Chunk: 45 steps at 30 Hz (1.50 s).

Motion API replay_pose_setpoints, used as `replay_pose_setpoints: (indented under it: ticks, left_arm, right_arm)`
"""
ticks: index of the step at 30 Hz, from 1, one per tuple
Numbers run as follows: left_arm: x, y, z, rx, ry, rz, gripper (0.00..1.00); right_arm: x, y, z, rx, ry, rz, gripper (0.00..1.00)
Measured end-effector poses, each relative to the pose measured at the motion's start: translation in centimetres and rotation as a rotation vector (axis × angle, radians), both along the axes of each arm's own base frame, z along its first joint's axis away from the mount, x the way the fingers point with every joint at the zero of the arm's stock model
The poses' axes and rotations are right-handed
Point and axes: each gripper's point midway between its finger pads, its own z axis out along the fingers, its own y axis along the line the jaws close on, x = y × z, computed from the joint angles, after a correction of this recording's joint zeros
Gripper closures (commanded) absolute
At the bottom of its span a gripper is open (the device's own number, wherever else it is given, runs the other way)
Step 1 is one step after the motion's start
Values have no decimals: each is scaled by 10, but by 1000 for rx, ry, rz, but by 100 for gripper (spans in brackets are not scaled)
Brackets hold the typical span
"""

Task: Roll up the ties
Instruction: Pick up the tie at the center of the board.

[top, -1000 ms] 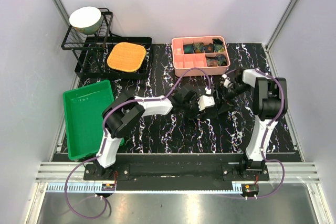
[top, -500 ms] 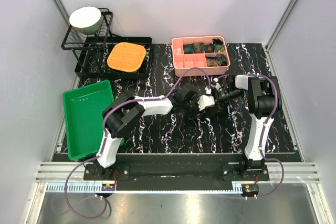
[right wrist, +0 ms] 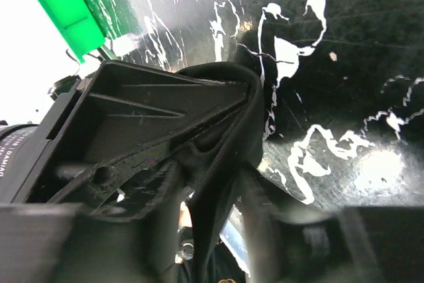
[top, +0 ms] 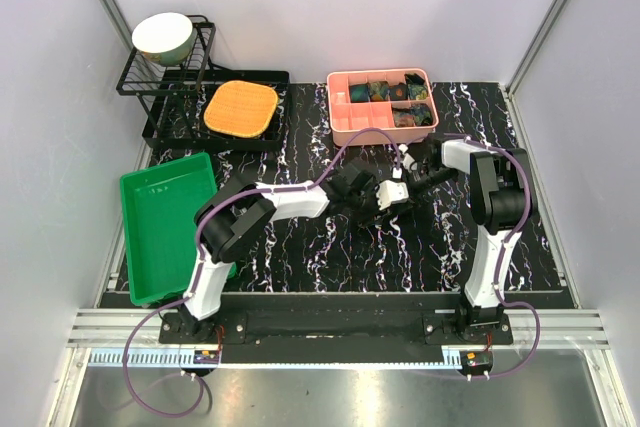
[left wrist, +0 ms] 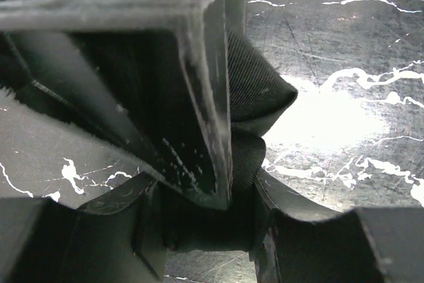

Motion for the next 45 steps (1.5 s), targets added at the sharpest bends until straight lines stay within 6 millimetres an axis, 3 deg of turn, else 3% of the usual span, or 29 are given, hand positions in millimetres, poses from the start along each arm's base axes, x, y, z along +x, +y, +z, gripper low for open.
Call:
replay_pose_setpoints:
  ticks: [2, 3, 5, 6, 11, 13, 17, 24, 28, 33, 38, 41, 45]
  left_arm:
    - [0, 0, 0, 1, 1, 0, 78]
    - [0, 0, 0, 2, 2, 0, 72]
    - [-1, 0, 0, 3, 6, 3, 62]
    - [0, 1, 0, 3, 7, 5, 51]
    - [1, 6, 0, -27, 19, 28, 30]
    - [-2, 14, 1, -46, 42, 41, 17]
    - [-6, 35, 3, -89, 82, 66, 1]
    - [-9, 68, 6, -127, 114, 119, 1]
    - [-21, 75, 15, -145, 126, 90, 1]
    - [-23, 86, 55, -191, 6, 81, 1]
    - [-14, 106, 147, -339, -310, 119, 1]
    - [-12, 116, 184, -389, -392, 142, 1]
    - [-12, 124, 201, -419, -395, 120, 1]
  right_arm:
    - [0, -1, 0, -8, 5, -3, 87]
    - [1, -1, 1, -13, 10, -6, 99]
    - [1, -1, 2, -20, 13, -6, 100]
    - [0, -2, 2, -24, 18, -8, 100]
    - [-1, -1, 1, -8, 8, 11, 100]
    - [-2, -1, 0, 9, 1, 24, 100]
    - [-3, 0, -1, 50, -11, 47, 100]
    - [-7, -2, 1, 121, -31, 84, 100]
    - [-10, 0, 9, 175, -45, 100, 100]
    - [-10, 5, 27, 246, -51, 105, 100]
    - [-4, 11, 67, 336, -101, 102, 100]
    - [0, 16, 100, 406, -151, 106, 100]
    - [11, 21, 134, 500, -296, 144, 100]
